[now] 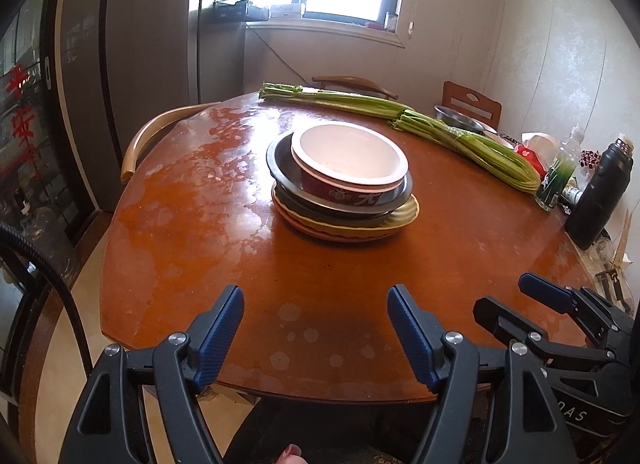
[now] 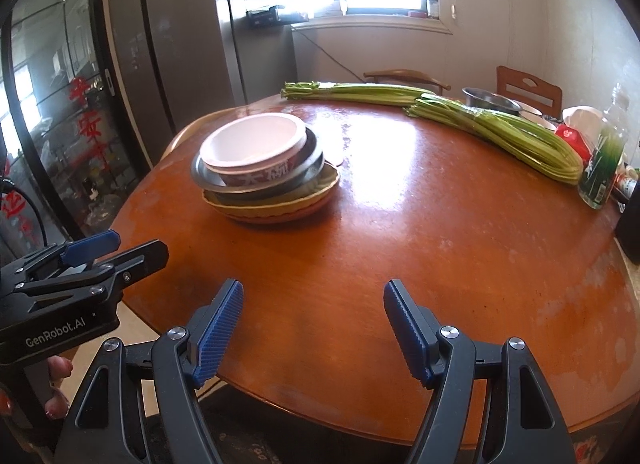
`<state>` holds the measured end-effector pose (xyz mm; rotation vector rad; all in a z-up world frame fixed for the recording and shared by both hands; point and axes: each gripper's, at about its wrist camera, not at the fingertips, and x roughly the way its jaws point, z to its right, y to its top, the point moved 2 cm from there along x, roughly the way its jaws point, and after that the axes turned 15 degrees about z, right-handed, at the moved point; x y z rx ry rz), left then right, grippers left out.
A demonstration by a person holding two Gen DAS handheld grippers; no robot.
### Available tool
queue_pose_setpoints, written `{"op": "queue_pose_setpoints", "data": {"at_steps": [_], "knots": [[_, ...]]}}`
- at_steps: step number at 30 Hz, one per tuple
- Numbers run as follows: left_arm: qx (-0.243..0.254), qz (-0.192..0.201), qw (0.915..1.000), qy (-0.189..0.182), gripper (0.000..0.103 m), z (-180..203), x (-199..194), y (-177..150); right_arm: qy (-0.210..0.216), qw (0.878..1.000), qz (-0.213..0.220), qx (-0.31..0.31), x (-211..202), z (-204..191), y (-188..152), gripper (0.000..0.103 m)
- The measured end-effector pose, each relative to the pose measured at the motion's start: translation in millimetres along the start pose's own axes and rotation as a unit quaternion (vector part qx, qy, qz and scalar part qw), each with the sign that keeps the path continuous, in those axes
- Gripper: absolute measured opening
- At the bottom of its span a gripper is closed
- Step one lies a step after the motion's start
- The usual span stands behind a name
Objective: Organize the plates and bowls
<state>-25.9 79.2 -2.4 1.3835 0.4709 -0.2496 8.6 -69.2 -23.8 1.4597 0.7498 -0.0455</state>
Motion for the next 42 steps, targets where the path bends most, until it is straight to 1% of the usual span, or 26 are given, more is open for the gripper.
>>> {"op": "queue_pose_setpoints", "data": {"at_steps": [10,26,42], "knots": [[0.006,-0.014,0.9999,-0.001,0.074,2,10,-5,0.001,1.0,-0.004,0.005,6,0,-2,0.074],[0.009,-0.018,0.9998,-0.002,0.074,5,15,-8,0.004,1.0,-0.007,0.012,11,5,-4,0.074],[0.015,-0.018,0.9997,0.007,0.074,6,13,-6,0.005,1.0,-0.008,0.012,11,3,-4,0.074]]}}
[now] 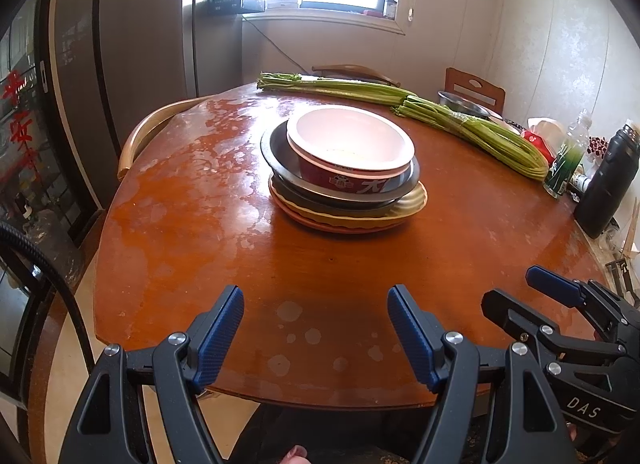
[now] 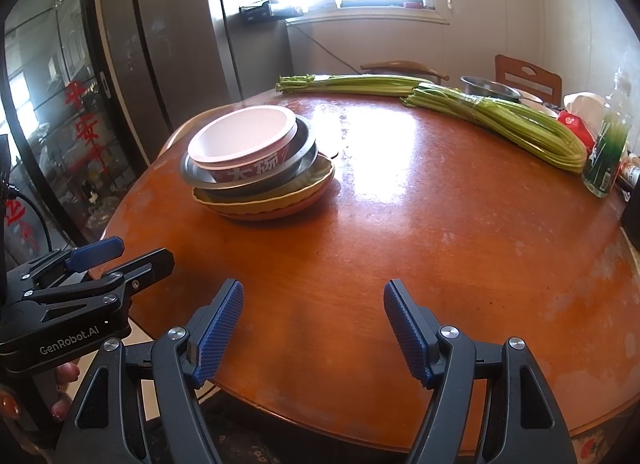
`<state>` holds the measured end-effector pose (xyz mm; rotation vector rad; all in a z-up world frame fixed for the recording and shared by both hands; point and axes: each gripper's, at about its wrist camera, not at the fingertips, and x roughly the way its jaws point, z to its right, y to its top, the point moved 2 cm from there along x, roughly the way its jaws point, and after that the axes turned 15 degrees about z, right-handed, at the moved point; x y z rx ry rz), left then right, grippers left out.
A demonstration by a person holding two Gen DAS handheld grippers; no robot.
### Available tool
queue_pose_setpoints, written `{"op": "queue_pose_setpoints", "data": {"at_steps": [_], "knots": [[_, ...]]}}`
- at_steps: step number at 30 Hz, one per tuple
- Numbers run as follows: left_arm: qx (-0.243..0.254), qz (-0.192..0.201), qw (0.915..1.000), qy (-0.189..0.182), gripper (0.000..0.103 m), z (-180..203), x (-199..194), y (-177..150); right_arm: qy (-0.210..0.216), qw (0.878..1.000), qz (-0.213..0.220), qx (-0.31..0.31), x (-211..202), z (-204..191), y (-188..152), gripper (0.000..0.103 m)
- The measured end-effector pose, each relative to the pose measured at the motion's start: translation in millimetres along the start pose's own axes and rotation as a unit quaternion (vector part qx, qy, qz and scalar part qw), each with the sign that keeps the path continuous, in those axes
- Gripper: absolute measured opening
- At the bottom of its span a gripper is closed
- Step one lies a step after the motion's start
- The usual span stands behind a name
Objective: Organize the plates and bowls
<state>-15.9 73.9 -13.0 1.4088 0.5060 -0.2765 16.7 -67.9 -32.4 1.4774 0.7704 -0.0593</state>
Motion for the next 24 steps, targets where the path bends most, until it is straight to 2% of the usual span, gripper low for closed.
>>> {"op": "queue_pose_setpoints", "data": {"at_steps": [24], "knots": [[0.017,0.005,0.9998,0.011,0.074,2.8,-2.8,3.3,0.001,1.0,-0.002,-0.002,-1.4,2.4,0.5,0.074]]}}
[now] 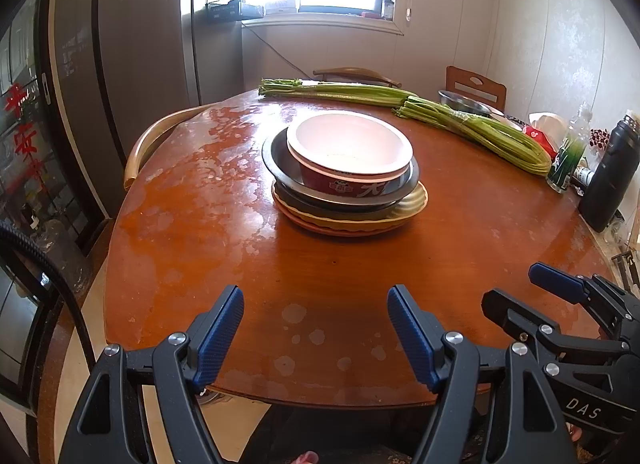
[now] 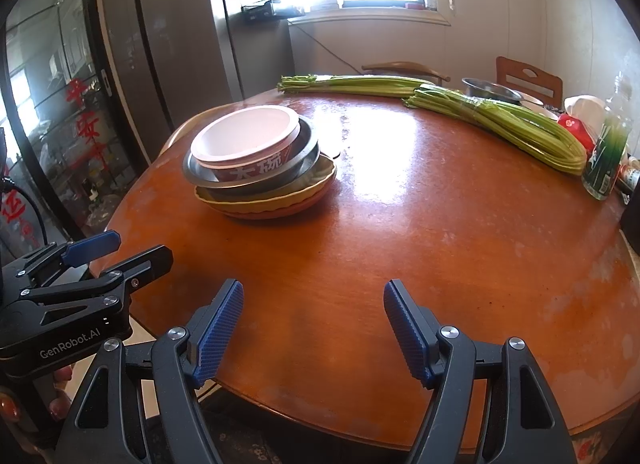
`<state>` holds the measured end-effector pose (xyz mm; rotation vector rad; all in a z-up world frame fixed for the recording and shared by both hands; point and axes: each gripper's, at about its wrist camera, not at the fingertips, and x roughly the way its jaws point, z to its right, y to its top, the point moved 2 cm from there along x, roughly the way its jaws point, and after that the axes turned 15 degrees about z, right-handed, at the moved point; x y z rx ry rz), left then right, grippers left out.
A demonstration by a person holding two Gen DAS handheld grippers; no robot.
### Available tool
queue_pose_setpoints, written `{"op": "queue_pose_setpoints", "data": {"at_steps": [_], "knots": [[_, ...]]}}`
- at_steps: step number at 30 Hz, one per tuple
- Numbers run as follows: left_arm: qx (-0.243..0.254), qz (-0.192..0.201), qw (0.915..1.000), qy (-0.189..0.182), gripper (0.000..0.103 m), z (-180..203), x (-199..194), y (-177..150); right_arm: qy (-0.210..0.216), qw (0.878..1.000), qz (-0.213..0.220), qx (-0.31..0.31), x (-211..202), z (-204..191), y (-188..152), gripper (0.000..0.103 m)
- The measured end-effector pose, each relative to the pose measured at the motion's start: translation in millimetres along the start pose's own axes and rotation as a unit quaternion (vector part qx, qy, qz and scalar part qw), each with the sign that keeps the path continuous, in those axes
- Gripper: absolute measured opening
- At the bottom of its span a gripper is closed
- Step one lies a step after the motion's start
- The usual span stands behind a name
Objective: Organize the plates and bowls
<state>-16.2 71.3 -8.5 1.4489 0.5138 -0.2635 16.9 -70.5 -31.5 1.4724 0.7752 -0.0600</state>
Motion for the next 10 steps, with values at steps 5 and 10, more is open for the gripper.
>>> {"op": "queue_pose_setpoints", "data": {"at_steps": [5,10], "knots": [[0.001,-0.005,1.0,-0.001,0.074,0,6,0,-0.001,1.0,-0.003,0.007,5,6,-1,0.074],[-0.007,-0.011,0.9999,-0.004,0.074,-9,18,8,-0.011,1.0,0.0,0.027,9,24,4,0.074]]}}
